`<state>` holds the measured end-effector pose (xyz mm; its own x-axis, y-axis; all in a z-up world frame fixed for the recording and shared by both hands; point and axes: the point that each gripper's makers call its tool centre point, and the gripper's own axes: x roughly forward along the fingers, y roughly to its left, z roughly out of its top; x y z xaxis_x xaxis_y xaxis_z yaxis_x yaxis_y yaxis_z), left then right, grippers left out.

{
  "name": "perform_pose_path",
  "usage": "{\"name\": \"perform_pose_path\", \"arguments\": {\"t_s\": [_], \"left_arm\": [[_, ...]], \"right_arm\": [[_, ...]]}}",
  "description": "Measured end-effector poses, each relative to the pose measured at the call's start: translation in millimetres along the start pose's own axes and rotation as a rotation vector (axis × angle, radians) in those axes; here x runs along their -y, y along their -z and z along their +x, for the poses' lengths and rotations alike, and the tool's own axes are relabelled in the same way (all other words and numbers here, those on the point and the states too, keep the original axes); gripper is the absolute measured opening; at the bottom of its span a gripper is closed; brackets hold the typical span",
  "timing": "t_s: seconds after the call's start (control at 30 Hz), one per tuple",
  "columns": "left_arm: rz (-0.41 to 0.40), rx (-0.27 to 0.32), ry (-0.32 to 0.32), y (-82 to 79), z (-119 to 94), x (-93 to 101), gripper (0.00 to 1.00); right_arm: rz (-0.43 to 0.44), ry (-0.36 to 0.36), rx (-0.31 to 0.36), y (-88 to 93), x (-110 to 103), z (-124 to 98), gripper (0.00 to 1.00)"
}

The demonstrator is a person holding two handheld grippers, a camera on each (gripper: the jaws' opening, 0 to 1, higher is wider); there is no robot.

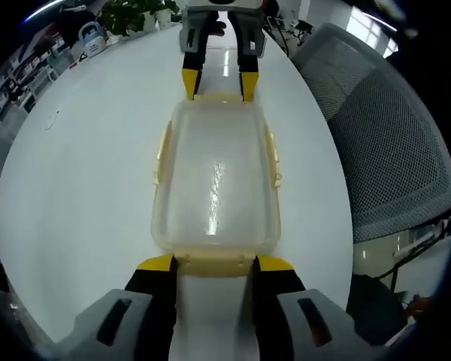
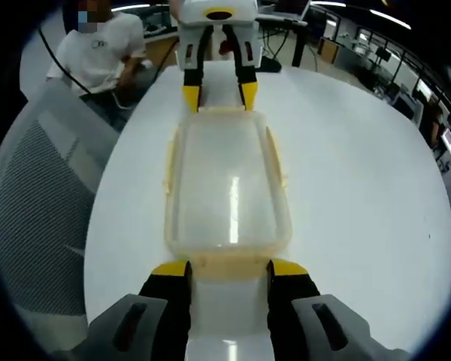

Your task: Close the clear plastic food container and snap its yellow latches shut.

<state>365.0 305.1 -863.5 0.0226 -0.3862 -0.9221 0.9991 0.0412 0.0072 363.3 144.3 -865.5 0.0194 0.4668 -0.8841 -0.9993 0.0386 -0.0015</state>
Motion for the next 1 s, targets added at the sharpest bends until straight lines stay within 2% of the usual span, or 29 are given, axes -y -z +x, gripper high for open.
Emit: {"name": "perform_pose_path", "arguments": {"t_s": [0.47, 0.73, 1.0], "left_arm": [[-0.009, -0.016, -0.007, 0.8, -1, 2.1, 0.38], [-0.014, -0.029, -0.013, 4.4, -4, 6.1, 0.38], [-0.017, -0.013, -0.024, 1.0, -14, 4.8, 0.38]], "right_arm": [[-0.008, 0.007, -0.004, -0.4, -1, -1, 0.38], [-0.016, 0.006, 0.009, -7.2, -3, -5, 0.38], [-0.020, 0.014, 0.015, -12.3, -1, -15, 0.38]]}}
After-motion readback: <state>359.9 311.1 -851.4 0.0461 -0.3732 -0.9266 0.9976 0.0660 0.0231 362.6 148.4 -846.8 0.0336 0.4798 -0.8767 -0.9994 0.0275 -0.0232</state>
